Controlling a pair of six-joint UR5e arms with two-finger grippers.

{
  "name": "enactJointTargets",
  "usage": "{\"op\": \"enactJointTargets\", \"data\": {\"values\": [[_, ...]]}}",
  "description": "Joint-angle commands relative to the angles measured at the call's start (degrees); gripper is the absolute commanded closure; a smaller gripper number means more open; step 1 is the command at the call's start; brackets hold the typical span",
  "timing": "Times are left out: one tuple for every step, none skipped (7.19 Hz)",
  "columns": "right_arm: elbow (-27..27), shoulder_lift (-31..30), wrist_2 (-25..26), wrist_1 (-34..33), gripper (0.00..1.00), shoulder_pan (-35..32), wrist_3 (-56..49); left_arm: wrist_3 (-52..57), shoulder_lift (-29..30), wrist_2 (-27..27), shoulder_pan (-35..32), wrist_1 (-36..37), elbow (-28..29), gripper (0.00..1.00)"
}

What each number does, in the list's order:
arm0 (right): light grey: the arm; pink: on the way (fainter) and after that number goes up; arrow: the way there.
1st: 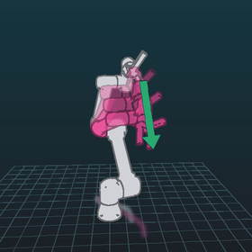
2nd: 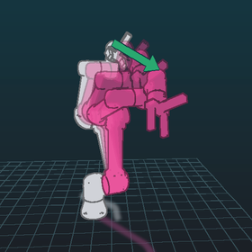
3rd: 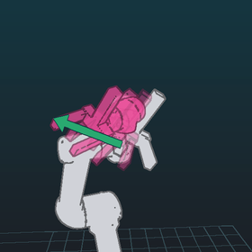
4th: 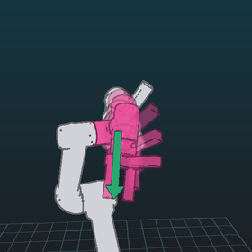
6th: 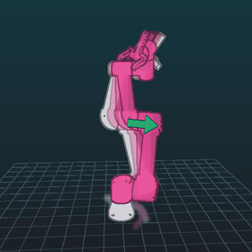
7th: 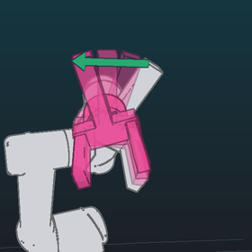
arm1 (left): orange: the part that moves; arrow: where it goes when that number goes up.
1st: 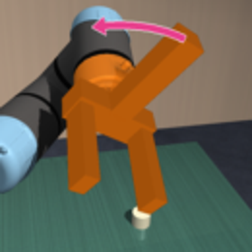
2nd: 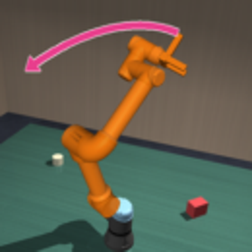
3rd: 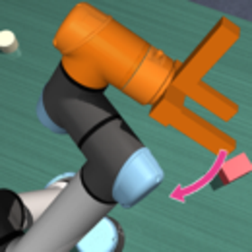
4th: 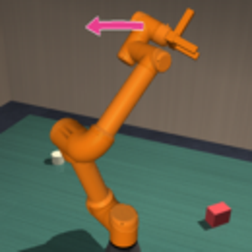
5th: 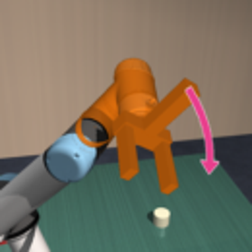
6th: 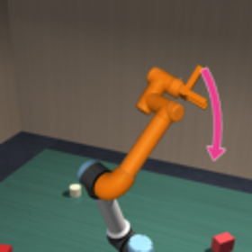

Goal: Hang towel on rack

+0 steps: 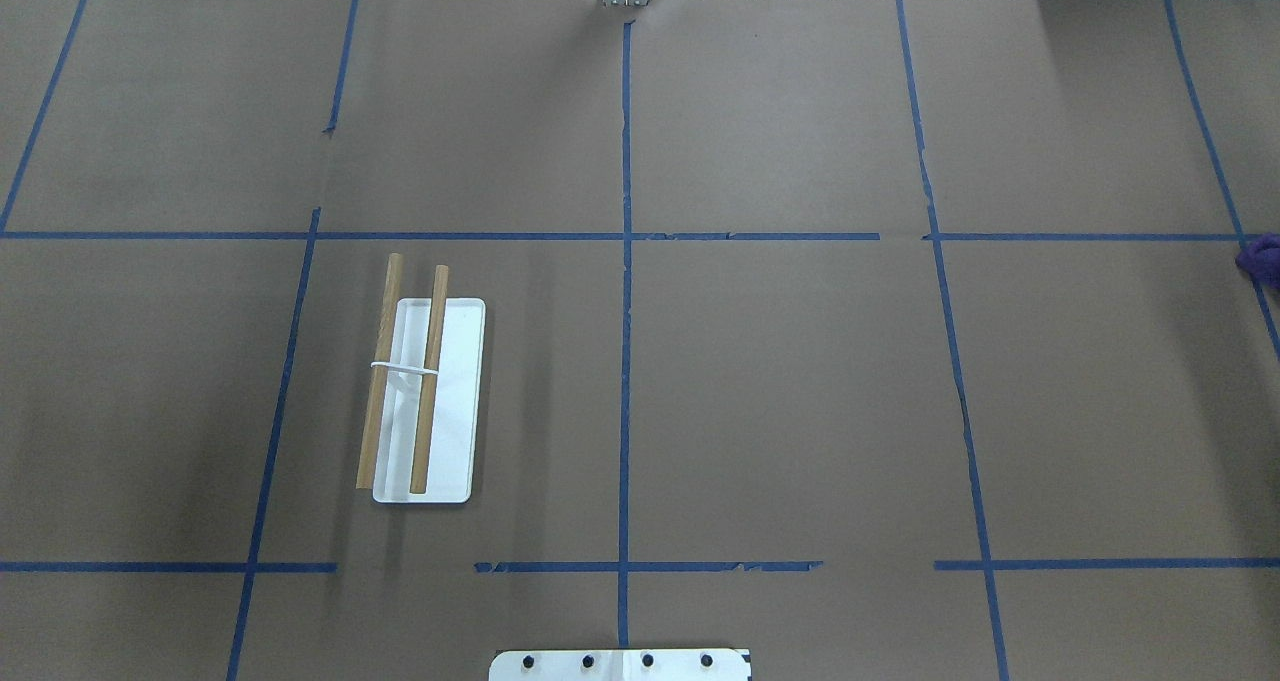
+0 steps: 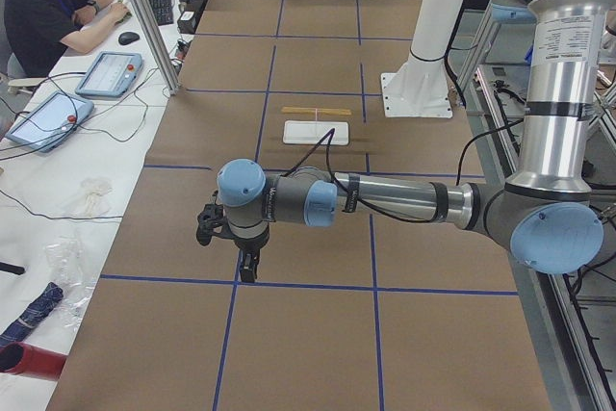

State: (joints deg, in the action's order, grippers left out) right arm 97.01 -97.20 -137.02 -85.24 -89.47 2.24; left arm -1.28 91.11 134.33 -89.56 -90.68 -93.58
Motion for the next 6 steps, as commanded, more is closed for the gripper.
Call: {"op": "enactJointTargets", "data": {"values": [[-0.06, 0.08, -0.09, -0.02, 0.0, 0.0, -0.04, -0.12, -0.14, 0.15, 0.0, -0.02, -0.46, 0.0], [-0.06, 1.39, -0.27, 1.12, 0.0, 0.09, -0.22, -0.21, -0.05, 0.15, 0.09, -0.02, -0.64, 0.0], [-1.02, 2.8, -0.79, 2.61, 0.0, 0.09, 0.57, -0.21, -0.05, 0.23, 0.0, -0.02, -0.73, 0.0], [-2.07, 4.29, -1.23, 2.62, 0.0, 1.57, 5.27, -0.04, -0.14, 0.23, 0.0, -0.19, -0.73, 0.0], [-6.17, 5.96, -0.97, 4.01, 0.0, 4.1, 10.54, -0.03, -0.14, 0.23, 0.0, -0.2, -0.82, 0.0], [-10.65, 5.63, -0.71, 12.9, 0.0, 4.74, 10.51, 0.05, -0.14, 0.23, 0.0, -0.28, -0.91, 0.0]]}}
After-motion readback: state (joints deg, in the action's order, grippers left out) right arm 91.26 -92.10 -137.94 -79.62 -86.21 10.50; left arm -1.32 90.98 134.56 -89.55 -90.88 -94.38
